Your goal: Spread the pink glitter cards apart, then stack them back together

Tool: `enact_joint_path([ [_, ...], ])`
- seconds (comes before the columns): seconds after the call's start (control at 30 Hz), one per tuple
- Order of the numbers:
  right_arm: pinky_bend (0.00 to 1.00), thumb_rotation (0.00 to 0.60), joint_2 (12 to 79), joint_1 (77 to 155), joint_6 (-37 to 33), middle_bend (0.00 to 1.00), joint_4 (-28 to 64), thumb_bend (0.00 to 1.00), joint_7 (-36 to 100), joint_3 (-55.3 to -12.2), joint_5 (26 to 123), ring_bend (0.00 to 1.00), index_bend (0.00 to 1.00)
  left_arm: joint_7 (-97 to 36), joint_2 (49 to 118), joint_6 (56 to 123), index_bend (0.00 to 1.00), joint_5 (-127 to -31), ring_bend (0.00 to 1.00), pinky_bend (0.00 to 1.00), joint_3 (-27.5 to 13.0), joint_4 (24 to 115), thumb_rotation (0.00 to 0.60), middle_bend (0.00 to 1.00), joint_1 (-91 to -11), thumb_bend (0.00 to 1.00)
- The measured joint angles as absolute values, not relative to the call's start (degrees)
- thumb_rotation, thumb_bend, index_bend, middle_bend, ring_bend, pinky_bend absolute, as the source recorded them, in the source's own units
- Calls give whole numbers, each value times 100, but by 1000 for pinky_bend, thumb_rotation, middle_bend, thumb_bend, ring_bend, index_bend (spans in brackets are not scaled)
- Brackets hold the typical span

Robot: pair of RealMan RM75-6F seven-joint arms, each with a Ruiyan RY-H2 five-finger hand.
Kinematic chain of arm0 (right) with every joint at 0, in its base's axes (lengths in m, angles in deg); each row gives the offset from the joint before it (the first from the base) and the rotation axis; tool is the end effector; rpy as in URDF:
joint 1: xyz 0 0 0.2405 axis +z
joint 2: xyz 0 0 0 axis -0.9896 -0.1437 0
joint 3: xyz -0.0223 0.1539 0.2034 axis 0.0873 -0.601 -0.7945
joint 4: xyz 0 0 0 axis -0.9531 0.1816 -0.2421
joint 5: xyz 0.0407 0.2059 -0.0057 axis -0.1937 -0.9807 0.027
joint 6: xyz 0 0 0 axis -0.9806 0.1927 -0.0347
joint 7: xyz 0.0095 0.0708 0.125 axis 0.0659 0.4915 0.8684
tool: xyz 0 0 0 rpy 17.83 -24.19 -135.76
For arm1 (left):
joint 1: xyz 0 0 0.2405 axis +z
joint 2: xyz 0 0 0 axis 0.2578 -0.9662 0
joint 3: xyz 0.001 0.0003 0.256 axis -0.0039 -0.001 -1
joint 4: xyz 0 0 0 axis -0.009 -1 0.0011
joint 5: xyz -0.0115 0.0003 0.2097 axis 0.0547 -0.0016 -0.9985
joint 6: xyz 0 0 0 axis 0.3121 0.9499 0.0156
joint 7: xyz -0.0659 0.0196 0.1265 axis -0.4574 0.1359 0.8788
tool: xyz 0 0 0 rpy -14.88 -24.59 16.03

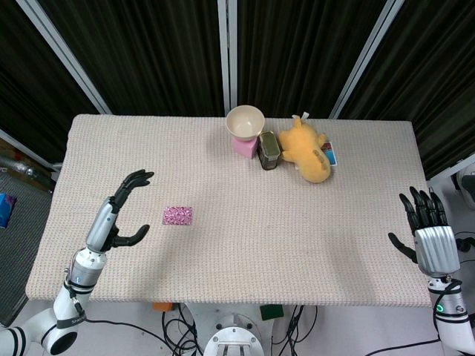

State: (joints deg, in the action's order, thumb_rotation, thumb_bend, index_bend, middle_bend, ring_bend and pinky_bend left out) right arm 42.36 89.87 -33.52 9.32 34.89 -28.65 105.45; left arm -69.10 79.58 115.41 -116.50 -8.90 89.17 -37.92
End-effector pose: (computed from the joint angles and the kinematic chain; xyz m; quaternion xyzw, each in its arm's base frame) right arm -0.3273 -0.2073 0.1324 0.6092 -0.2508 0.4564 0.5980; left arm -0.1714 0.2521 0.0939 -0.4943 -0.4602 -0.7153 0.1798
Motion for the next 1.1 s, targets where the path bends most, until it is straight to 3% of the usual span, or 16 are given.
enact_joint_path([
  [0.53,0,600,4191,8916,-3455,0,952,427,3649,-2887,10477,0,0,-6713,7914,11389,117,-11595,80,216,-1005,8944,296,130,-3853,263],
  [0.57,0,600,4183,8911,-3464,0,966,426,3654,-2890,10474,0,0,-6691,7906,11384,117,-11590,79,216,-1005,8948,319,130,-3854,263],
  [0.67,0,600,4156,8889,-3494,0,999,427,3668,-2898,10461,0,0,-6530,7881,11362,104,-11560,86,230,-1003,8946,470,130,-3850,263],
  [0.7,0,600,4146,8882,-3500,0,1010,427,3674,-2901,10453,0,0,-6446,7874,11353,88,-11542,105,265,-1003,8943,533,129,-3844,264],
  [0.77,0,600,4129,8868,-3516,0,1028,427,3703,-2914,10432,0,0,-6178,7863,11325,63,-11464,145,346,-1003,8957,596,126,-3815,272],
  [0.93,0,600,4055,8830,-3587,0,1125,427,3833,-2955,10394,0,0,-5478,7736,11072,51,-11187,255,473,-1098,9170,600,166,-3724,352],
  [1.03,0,600,3989,8801,-3661,0,1213,427,3878,-2989,10381,0,0,-5011,7614,10853,61,-11046,444,634,-1177,9293,600,344,-3699,383],
  [1.1,0,600,3947,8784,-3687,0,1278,426,3925,-3011,10365,0,0,-4593,7516,10668,122,-10947,571,712,-1236,9392,600,501,-3697,384],
])
